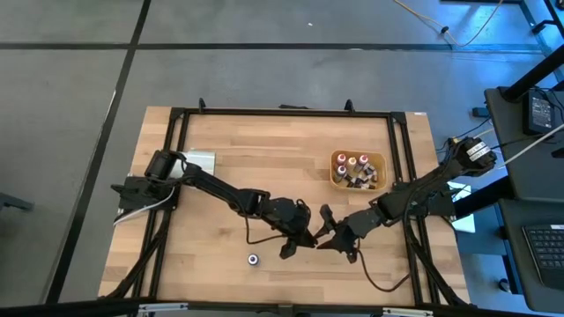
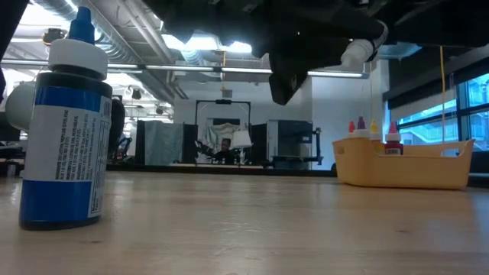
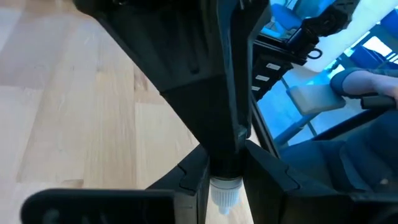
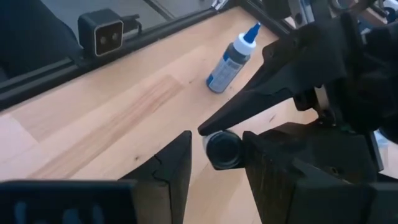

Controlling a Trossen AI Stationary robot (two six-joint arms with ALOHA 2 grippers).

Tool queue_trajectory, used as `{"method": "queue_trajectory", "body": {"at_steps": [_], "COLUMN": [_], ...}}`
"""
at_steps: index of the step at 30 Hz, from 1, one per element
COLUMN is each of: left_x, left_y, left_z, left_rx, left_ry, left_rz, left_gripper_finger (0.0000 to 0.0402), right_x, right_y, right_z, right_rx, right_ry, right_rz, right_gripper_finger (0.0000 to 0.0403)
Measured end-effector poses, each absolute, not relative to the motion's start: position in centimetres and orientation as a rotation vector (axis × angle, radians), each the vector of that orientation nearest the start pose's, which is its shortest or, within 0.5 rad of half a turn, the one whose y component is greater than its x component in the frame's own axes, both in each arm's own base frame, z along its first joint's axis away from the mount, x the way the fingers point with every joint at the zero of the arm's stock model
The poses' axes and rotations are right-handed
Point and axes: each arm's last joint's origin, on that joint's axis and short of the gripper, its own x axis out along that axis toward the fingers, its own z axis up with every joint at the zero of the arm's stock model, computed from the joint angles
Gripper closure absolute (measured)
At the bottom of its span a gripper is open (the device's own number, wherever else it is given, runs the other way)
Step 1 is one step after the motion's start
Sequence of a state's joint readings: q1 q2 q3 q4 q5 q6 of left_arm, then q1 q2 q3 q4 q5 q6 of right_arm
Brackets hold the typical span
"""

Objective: Pick & Place food coloring
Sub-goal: Put the green food coloring bottle into the yellow bin

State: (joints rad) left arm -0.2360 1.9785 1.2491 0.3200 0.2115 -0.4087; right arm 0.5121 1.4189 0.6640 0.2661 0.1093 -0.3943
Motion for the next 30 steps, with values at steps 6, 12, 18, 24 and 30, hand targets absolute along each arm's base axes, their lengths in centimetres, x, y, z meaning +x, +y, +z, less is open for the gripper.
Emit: {"method": "queue_trajectory", "body": {"at_steps": [6, 12, 18, 24, 30], "left_x": [42.19, 42.24, 42.26, 42.28, 42.32], "left_y": [-10.98, -11.01, -10.99, -10.98, -10.98], "left_z": [19.00, 19.09, 19.09, 19.10, 19.18], "left_rx": [-0.392, -0.392, -0.388, -0.387, -0.388], "left_ry": [0.486, 0.482, 0.479, 0.477, 0.472], "left_rz": [-0.364, -0.369, -0.356, -0.354, -0.351], "left_gripper_finger": [0.0325, 0.0325, 0.0322, 0.0308, 0.0289], "right_x": [25.00, 25.02, 25.00, 24.99, 24.97], "right_y": [13.71, 13.70, 13.70, 13.69, 13.68], "right_z": [19.57, 19.62, 19.59, 19.57, 19.52], "right_rx": [-0.507, -0.516, -0.531, -0.499, -0.485], "right_ry": [0.384, 0.378, 0.379, 0.388, 0.397], "right_rz": [0.480, 0.478, 0.482, 0.475, 0.473], "right_gripper_finger": [0.0259, 0.0300, 0.0340, 0.0334, 0.0339]}}
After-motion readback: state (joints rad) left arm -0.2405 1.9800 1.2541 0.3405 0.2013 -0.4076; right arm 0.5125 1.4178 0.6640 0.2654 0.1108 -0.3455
